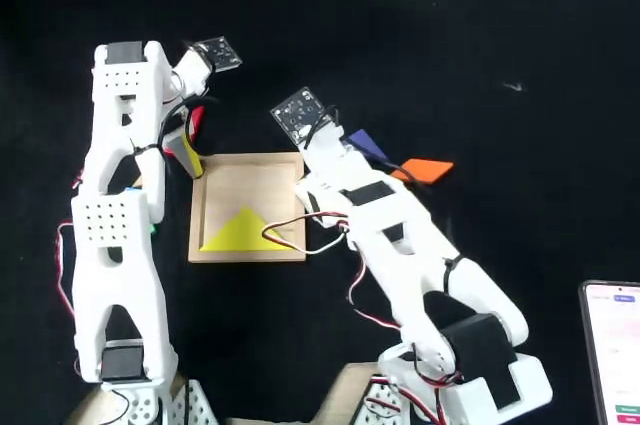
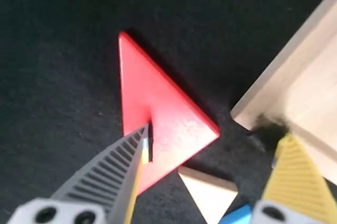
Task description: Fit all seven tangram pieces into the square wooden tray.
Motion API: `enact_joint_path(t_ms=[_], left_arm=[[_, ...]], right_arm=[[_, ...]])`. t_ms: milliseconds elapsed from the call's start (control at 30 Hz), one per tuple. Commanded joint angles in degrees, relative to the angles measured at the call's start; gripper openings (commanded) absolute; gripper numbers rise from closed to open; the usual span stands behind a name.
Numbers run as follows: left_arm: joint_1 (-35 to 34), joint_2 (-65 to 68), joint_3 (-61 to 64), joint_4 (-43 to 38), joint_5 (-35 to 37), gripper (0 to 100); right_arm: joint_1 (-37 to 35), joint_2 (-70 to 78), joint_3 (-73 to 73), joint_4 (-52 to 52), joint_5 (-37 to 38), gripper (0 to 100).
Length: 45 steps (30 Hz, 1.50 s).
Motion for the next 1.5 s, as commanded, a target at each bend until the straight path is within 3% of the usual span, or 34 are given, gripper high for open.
enact_joint_path(t_ms=[0, 467, 733, 900, 1067, 1200, 1467], left_arm=[[0.13, 1.85, -6.20, -0.97, -2.11, 37], [-2.15, 7.82, -12.18, 3.96, -11.96, 36], [-2.77, 8.53, -11.56, 2.20, -12.13, 36], [-2.77, 8.53, -11.56, 0.88, -12.13, 36], [-2.77, 11.43, -12.09, 0.53, -14.24, 28], [-2.86, 11.96, -14.64, -0.09, -12.13, 31], [-2.77, 12.04, -27.21, 8.44, -10.37, 31]], right_arm=[[-0.79, -2.68, -0.13, -1.05, 0.00, 1.5], [-1.41, -2.59, 0.04, -0.88, 1.49, 1.4], [-4.75, 1.36, -0.04, -1.05, 7.74, 1.2], [-4.66, 2.42, -0.84, -0.97, 7.91, 1.2], [-4.66, 2.51, -0.84, -0.97, 7.91, 1.2], [-4.66, 2.51, -0.84, -0.97, 7.91, 1.2], [-4.66, 2.51, -0.84, -0.97, 7.91, 1.2]])
